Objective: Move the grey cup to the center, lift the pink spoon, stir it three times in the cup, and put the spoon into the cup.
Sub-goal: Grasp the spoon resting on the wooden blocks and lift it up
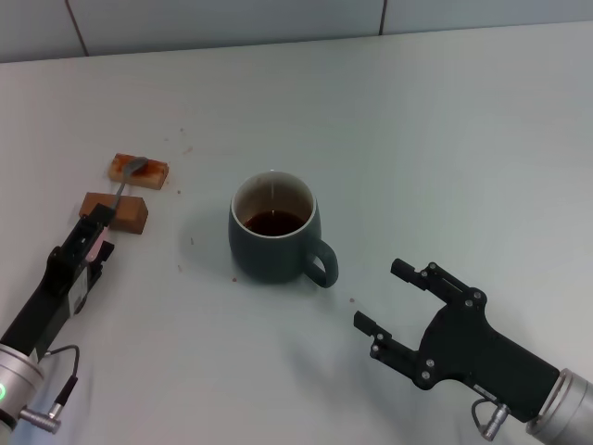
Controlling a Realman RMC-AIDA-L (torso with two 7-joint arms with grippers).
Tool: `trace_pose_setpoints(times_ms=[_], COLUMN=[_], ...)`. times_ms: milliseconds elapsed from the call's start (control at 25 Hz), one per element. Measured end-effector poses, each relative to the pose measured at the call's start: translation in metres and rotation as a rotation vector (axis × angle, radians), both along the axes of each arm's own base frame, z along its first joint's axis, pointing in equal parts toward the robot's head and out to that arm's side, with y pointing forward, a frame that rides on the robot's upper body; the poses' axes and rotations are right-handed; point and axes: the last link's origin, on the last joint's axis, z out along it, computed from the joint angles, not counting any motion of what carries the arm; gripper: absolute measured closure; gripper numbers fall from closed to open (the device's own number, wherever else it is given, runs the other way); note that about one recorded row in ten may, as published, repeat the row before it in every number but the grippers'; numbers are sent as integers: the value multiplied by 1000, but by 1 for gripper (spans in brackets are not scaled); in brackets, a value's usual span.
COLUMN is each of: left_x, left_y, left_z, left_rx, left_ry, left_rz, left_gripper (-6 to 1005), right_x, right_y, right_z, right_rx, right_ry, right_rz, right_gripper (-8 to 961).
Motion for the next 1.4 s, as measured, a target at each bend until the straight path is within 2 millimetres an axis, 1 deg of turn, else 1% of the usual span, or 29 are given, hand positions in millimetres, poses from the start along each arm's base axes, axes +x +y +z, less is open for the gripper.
trace_pose_setpoints(times_ms=[960,1360,1400], left_x=[3,1,1], left_y=[8,7,7], left_z=[-3,-4,-4], left_rx=[-9,-15,-15], left_ry=[-32,-44,-44], left_rz=[23,45,45], left_gripper=[229,411,414], right_x=[1,0,0], right_y=[9,11,11], right_z=[3,3,3], right_rx=[-15,-16,-16], right_ry=[4,1,-1], right_rz=[0,6,5], right_gripper=[224,223,223])
